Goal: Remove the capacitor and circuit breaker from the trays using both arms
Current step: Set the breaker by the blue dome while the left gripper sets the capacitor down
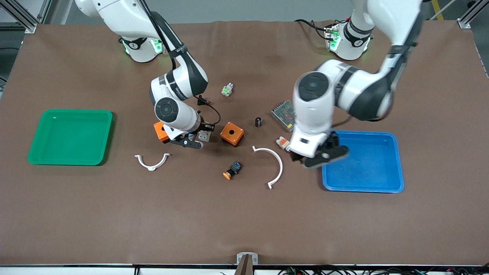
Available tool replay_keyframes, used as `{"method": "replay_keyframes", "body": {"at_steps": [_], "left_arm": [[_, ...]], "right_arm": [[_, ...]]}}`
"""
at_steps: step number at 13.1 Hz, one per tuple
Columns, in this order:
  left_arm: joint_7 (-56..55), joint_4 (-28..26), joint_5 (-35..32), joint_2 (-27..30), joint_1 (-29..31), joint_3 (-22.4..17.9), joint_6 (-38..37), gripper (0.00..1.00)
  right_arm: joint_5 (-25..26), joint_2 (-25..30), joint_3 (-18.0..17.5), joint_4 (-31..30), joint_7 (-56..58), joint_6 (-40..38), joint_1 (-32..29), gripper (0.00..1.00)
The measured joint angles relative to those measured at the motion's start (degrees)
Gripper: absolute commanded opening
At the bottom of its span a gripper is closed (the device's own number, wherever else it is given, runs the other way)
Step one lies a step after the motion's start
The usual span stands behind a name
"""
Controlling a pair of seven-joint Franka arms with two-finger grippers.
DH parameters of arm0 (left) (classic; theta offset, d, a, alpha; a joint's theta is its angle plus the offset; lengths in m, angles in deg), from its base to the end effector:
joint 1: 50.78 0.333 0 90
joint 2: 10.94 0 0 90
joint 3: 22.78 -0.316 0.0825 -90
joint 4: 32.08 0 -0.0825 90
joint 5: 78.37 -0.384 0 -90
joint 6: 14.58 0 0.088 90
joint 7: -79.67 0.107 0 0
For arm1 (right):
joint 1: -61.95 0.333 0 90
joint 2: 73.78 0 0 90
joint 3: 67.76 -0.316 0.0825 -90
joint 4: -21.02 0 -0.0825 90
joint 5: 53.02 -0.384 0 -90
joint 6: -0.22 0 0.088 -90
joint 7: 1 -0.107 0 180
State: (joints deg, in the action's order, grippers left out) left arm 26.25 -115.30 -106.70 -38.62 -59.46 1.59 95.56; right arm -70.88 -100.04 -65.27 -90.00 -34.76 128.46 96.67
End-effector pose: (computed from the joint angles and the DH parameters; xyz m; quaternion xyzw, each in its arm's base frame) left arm 0.6248 -0.3068 0.4319 -0.9835 -0.1174 -0.1057 0.0883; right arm 0.5074 0.3316 0.2353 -0.9846 0.1171 0.1213 0.0456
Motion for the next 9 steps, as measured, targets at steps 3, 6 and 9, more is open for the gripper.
{"method": "replay_keyframes", "body": {"at_steps": [3, 6, 9], "left_arm": [[14.0, 0.81, 7.86, 3.62, 8.07, -0.02, -0.22, 1.0], [25.62, 1.42, 11.31, 8.11, 14.02, 0.05, -4.71, 1.0], [34.69, 1.92, 14.04, 11.26, 17.1, 0.06, -7.99, 1.0]], "right_arm": [[-0.01, -1.37, 0.28, 0.01, 0.0, 0.28, 0.05, 0.87], [-0.04, -0.77, 0.64, 0.67, -0.29, -2.21, 0.05, 1.0], [-0.03, 5.63, 4.52, 5.33, -0.6, -15.61, -0.23, 1.0]]}}
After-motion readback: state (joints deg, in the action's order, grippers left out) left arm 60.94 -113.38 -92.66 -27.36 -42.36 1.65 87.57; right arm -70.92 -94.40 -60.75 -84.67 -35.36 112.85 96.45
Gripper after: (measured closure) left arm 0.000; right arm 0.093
